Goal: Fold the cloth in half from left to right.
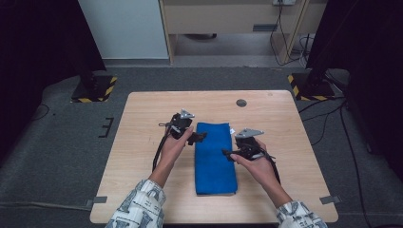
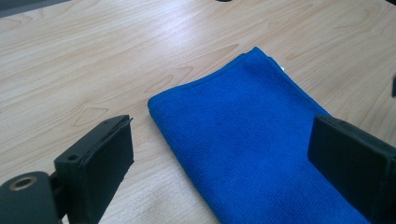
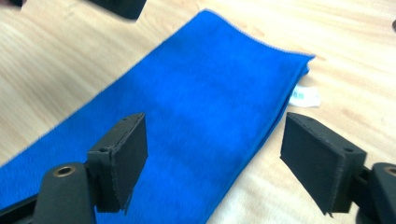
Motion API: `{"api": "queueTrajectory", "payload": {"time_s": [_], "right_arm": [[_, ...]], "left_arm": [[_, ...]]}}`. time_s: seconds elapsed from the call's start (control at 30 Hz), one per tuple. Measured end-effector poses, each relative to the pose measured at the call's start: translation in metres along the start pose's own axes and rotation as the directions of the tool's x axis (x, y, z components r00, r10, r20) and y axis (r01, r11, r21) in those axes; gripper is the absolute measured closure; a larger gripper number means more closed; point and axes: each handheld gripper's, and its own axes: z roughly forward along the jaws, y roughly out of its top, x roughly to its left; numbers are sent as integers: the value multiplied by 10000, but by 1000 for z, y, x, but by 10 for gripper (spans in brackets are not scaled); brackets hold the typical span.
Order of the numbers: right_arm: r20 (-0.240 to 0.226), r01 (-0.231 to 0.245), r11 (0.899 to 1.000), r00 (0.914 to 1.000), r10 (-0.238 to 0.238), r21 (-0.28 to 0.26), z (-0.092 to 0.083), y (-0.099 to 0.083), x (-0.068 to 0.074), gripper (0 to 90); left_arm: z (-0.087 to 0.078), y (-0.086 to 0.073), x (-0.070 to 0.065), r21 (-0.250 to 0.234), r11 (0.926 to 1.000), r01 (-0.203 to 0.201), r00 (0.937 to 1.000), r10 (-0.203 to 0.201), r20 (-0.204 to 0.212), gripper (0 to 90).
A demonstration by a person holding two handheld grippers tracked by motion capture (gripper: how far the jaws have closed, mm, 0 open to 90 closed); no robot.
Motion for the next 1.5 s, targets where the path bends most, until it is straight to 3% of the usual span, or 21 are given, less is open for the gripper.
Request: {"api": "queueTrajectory", "payload": {"time_s": [0.2,0.43,0.93,1.17,1.5], "right_arm": [[197,91,9998,9998,-87,-171,2,17,-12,284],[447,37,10000,9990,-37,-11,10,34,-31,343],[580,-308,9994,9979,298,150,45,58,-62,498],[575,-619,9979,9965,606,210,60,60,-67,573],[787,-793,9963,9940,764,340,63,59,-70,624]], "left_arm": [[-1,1,2,-247,9994,246,9997,-246,3,63],[5,5,8,-40,9995,324,9993,-324,-174,71],[26,3,29,132,9970,765,9956,-756,-553,148],[29,1,33,172,9951,975,9929,-961,-695,228],[28,4,30,23,9960,896,9938,-892,-668,336]]}}
